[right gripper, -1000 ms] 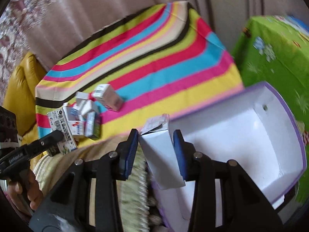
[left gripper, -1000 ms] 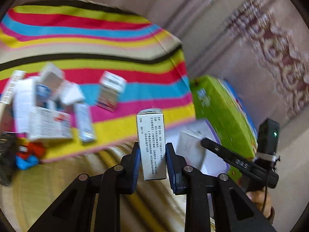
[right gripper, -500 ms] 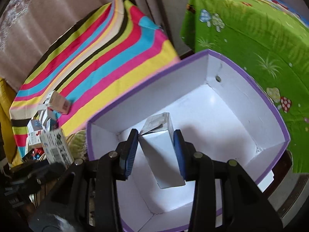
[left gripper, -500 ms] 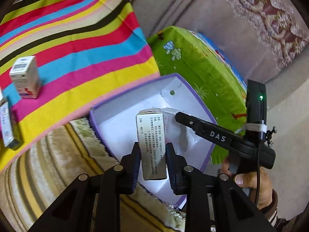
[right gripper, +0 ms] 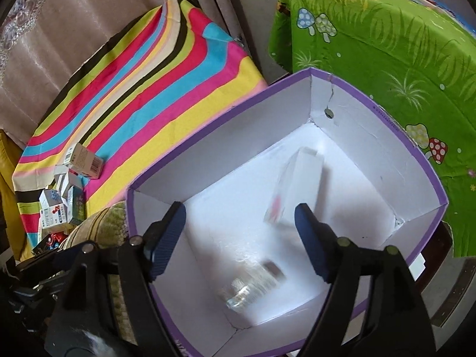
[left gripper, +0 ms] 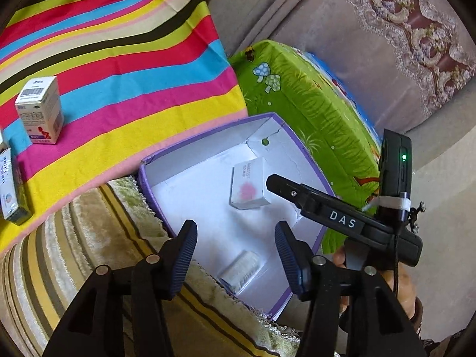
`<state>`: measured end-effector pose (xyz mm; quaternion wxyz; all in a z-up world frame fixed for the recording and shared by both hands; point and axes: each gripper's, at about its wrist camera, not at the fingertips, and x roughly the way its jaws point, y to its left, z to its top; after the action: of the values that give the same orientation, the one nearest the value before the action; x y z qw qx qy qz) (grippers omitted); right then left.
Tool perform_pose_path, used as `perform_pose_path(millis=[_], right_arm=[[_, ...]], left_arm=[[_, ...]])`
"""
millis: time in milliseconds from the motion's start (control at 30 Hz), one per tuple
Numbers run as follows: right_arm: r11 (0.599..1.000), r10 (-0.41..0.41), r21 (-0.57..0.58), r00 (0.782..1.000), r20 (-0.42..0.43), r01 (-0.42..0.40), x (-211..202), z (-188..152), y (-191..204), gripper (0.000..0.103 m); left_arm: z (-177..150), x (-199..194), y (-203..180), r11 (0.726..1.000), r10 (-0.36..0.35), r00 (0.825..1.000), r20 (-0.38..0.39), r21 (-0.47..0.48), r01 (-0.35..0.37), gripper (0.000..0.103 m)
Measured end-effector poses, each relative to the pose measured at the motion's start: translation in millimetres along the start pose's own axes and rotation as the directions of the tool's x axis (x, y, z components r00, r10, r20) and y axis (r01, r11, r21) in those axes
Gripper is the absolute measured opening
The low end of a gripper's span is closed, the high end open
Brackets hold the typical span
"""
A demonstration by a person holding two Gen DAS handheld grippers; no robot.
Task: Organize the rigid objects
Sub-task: 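Carry both boxes over the purple-rimmed storage box and open both tools, then move both tools back toward the pile of boxes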
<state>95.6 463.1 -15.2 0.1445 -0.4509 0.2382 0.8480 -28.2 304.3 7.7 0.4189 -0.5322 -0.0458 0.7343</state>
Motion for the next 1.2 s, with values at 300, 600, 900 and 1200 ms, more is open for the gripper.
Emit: perform_pose_path(millis=[300, 600, 900, 1200], right_arm=[[0.997, 0.021, -0.069, 1.000, -0.020, -0.023, 0.9, -3.8, 30.6, 0.083], [0.968, 0.112, -0.219, 0.992, -0.062, -0.123, -2.8, -19.3, 93.1, 0.084], [0.928, 0.153, -0.329, 0.984, -0.095, -0.176, -6.4, -32.5, 131.8, 0.084], [0.910, 0.172, -0.356, 0.976, -0.136, -0.210, -5.1, -38.0, 156.2, 0.084]], left_arm=[[-4.9, -30.8, 26.1, 0.997, 0.040, 0.995, 0.089, -0.071, -0.034, 0.056], [-13.1, -75.0, 46.5, 0.990, 0.114, 0.969, 0.219, -0.101, -0.094, 0.056], [-33.6, -114.3, 76.4, 0.976, 0.178, 0.941, 0.289, -0.176, -0.131, 0.056], [-73.3, -167.1, 113.4, 0.948, 0.261, 0.892, 0.368, -0.270, -0.166, 0.056]])
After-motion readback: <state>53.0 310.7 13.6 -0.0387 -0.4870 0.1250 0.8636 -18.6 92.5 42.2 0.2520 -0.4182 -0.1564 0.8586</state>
